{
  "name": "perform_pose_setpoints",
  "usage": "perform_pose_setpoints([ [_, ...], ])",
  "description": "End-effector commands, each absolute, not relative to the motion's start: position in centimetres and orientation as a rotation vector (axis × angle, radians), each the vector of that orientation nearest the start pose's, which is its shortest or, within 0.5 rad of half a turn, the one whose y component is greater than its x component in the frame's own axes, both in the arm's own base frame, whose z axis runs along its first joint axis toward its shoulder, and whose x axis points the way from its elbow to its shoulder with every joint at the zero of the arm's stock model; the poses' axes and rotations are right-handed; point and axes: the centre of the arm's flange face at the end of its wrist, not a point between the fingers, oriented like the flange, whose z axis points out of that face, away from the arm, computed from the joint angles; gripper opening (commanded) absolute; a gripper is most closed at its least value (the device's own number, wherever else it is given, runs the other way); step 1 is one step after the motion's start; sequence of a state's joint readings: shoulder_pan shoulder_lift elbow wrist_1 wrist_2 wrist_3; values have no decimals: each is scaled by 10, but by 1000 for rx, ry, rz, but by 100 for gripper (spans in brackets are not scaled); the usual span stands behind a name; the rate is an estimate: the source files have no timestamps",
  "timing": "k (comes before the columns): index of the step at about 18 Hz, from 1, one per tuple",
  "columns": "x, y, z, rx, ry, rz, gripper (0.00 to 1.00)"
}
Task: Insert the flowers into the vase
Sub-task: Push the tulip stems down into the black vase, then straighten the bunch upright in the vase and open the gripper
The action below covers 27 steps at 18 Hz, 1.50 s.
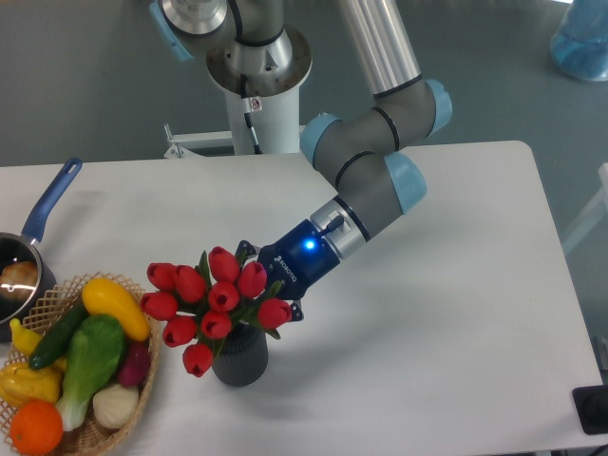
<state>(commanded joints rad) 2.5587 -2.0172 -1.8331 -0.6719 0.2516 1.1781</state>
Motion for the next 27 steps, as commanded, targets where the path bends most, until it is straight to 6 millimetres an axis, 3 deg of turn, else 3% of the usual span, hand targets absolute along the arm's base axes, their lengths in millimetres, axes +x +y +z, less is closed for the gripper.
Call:
perform_pose_setpoints([
  [10, -360, 512, 277, -1819, 326, -508, 27],
  [17, -358, 508, 260, -1820, 333, -510, 27],
  [24, -359, 506, 263, -1820, 324, -512, 27],
  [27, -359, 506, 263, -1819, 328, -508, 33],
])
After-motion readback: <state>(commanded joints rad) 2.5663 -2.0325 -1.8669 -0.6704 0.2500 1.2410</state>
